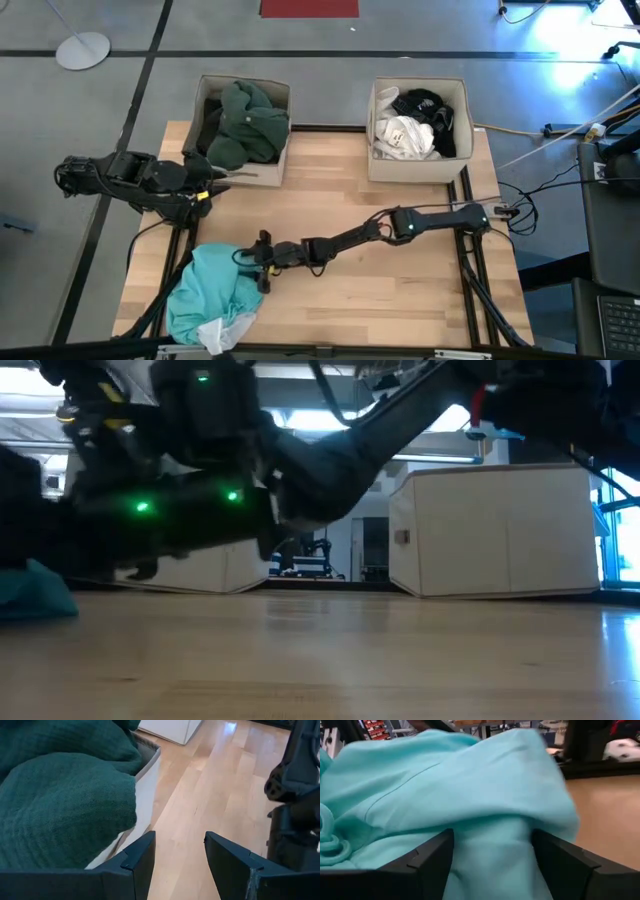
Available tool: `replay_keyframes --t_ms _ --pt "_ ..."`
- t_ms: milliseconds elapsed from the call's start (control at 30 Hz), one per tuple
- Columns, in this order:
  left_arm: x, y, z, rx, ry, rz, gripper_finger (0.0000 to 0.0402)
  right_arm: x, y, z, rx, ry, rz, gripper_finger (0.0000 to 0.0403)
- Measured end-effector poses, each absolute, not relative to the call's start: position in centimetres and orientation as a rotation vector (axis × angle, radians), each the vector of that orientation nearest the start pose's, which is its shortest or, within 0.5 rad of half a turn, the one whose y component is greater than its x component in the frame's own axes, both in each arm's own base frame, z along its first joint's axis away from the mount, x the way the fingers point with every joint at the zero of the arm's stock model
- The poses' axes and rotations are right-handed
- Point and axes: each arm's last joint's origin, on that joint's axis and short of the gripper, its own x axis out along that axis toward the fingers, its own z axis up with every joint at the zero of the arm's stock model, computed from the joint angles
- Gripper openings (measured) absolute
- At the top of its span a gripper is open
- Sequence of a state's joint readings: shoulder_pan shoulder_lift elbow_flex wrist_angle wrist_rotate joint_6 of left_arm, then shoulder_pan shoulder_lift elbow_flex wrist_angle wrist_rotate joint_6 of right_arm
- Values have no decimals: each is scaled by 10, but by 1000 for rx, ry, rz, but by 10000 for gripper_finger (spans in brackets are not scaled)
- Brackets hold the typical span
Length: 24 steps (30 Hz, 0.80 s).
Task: Sort clothes
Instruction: Put the light blue shorts into the left laundry bin
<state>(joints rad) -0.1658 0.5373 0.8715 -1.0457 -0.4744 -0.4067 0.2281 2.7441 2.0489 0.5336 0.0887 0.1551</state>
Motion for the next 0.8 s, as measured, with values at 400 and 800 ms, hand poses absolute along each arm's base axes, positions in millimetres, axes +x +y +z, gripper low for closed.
replay_keyframes --t_ms 400,800 --pt "77 1 315 -166 602 427 162 587 130 68 99 402 92 267" --pt "77 1 315 -148 607 422 162 587 134 67 35 374 113 47"
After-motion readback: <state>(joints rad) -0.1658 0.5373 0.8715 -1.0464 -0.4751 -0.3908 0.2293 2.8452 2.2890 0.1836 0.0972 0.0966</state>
